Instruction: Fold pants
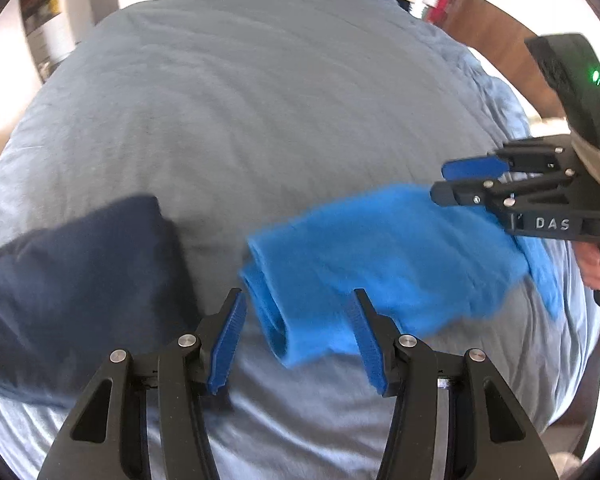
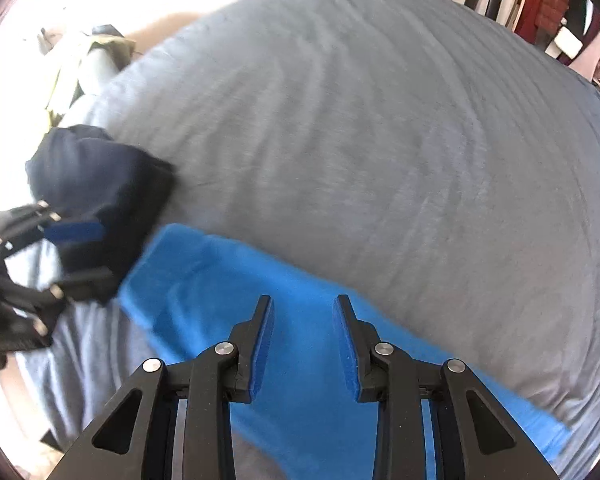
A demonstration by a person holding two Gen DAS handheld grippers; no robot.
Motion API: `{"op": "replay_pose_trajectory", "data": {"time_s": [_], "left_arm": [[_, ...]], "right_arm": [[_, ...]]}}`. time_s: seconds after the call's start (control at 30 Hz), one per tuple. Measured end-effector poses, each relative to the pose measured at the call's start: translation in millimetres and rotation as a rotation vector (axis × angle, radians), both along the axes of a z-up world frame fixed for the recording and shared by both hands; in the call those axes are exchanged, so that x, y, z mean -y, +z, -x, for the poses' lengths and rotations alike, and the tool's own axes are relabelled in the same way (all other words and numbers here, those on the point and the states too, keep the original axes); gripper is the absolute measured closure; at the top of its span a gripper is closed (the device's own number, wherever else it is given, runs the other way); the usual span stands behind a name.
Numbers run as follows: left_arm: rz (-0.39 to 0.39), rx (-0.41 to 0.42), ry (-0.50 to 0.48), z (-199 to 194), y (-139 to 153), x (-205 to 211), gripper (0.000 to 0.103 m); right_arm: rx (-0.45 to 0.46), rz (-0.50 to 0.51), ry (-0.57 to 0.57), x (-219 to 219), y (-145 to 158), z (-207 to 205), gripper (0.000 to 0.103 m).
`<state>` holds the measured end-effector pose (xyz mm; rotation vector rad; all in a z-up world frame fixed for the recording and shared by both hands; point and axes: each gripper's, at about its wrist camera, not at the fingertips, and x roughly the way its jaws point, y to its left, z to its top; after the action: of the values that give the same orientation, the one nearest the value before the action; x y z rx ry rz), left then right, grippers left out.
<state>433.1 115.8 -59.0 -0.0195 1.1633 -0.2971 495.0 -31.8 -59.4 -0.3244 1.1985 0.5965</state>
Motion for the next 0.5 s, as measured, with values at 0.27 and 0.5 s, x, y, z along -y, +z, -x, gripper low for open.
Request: {"op": "replay_pose_trajectory", "data": {"time_s": [0.27, 0.5], "left_arm": [[0.006, 0.026, -0.079, 45, 20, 45, 0.052], [0.017, 0.106, -0.102, 60, 56, 107, 0.052]], "right_arm": [[-0.029, -0.083, -0.231, 57, 15, 84, 0.071], [0.026, -0.13, -0.412, 121, 37, 131, 0.071]]}}
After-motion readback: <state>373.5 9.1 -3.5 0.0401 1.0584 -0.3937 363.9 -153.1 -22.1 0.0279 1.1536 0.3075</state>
